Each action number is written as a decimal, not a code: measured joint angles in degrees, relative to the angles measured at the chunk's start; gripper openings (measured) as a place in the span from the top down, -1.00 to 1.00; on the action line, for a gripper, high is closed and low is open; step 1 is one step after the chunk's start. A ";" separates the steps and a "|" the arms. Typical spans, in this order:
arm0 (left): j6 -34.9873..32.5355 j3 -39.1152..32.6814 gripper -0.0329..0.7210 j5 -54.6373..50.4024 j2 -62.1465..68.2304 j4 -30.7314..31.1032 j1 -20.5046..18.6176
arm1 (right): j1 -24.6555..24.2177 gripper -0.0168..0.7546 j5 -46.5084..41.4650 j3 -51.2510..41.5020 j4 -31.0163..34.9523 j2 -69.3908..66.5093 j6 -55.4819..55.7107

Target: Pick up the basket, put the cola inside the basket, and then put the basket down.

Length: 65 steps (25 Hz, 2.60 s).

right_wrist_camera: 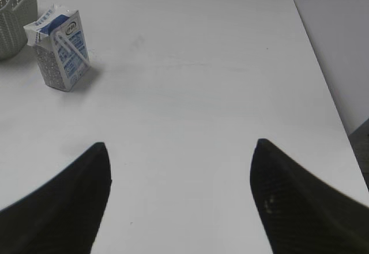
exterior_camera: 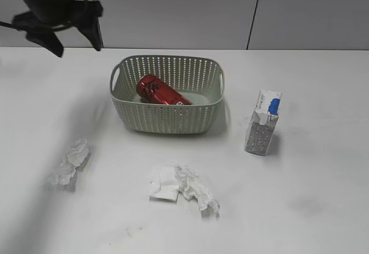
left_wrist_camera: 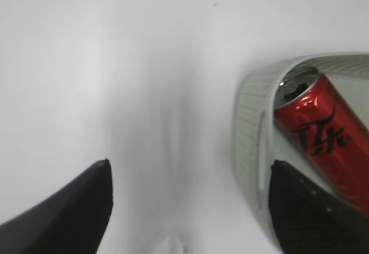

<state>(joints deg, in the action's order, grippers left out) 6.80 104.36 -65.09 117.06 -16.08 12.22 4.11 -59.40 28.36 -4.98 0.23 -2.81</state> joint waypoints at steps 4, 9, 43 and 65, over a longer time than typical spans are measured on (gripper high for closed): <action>-3.83 -0.15 -0.65 -3.78 -4.50 4.38 -5.23 | 0.00 -0.58 0.00 0.00 0.00 0.00 0.00; -6.80 -8.95 -0.59 -4.28 -12.39 6.43 -8.74 | 0.00 -0.58 0.00 0.00 0.00 0.00 0.05; -9.73 -74.35 -0.58 7.61 -108.37 8.31 -8.76 | 0.00 -0.58 0.00 0.00 0.00 0.02 0.05; -10.26 -75.99 -0.58 2.86 -117.36 7.95 -8.76 | 7.28 -0.58 0.04 0.00 -0.02 0.02 0.16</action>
<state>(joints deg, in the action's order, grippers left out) -3.46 28.37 -62.23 -0.30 -8.14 3.46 11.39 -59.35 28.36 -5.00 0.24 -2.66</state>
